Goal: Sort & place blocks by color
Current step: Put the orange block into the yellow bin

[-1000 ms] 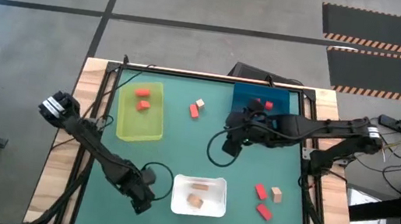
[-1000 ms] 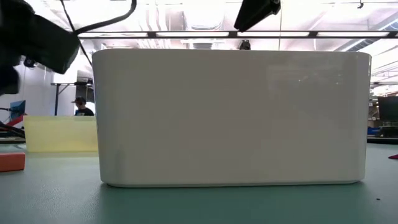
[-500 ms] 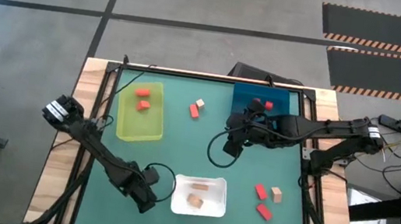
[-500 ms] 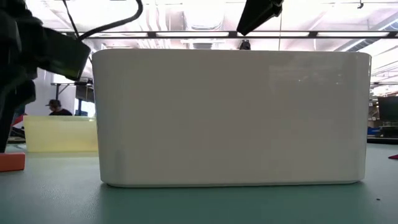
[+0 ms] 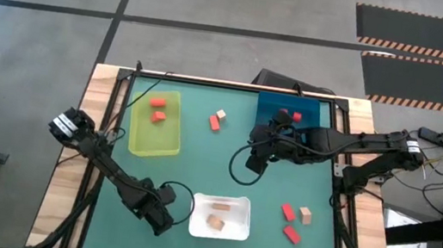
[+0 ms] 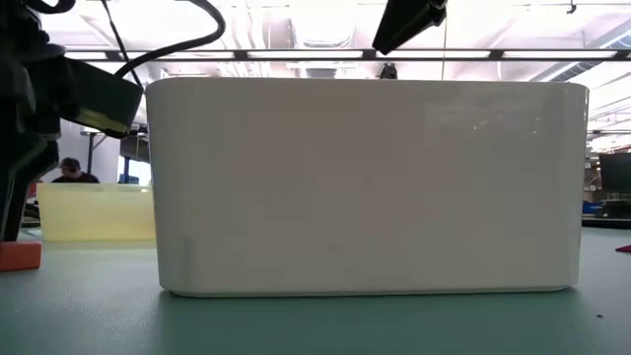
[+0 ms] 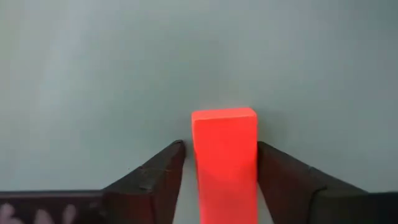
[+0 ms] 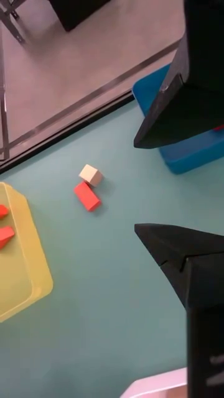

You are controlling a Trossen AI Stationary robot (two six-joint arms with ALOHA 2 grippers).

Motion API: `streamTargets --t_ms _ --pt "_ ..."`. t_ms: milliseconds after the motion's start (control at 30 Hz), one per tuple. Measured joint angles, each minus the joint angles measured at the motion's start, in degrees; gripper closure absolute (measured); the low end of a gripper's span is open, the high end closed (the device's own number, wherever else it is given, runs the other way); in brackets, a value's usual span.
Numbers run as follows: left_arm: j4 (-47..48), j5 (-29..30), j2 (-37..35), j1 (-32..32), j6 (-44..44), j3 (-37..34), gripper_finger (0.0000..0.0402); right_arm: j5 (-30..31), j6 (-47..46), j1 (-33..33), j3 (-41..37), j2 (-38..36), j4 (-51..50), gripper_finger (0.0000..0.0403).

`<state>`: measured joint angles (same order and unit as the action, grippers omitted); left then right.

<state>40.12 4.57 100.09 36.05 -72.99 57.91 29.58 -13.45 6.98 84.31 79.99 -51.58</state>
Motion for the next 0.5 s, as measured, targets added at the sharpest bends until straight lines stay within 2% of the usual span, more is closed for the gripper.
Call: streamTargets --t_ms 167,367,500 --pt "0.4 0.2 0.0 0.0 0.0 0.0 0.0285 0.0 -0.5 0.0 0.0 0.0 0.1 0.0202" --pt "2.3 -0.2 -2.0 0.0 2.1 0.3 0.0286 0.0 -2.3 0.0 0.0 0.0 0.1 0.0202" --pt "4.8 -0.5 -6.9 -0.5 6.3 1.2 0.0286 0.0 -3.2 0.0 0.0 0.0 0.1 0.0202"
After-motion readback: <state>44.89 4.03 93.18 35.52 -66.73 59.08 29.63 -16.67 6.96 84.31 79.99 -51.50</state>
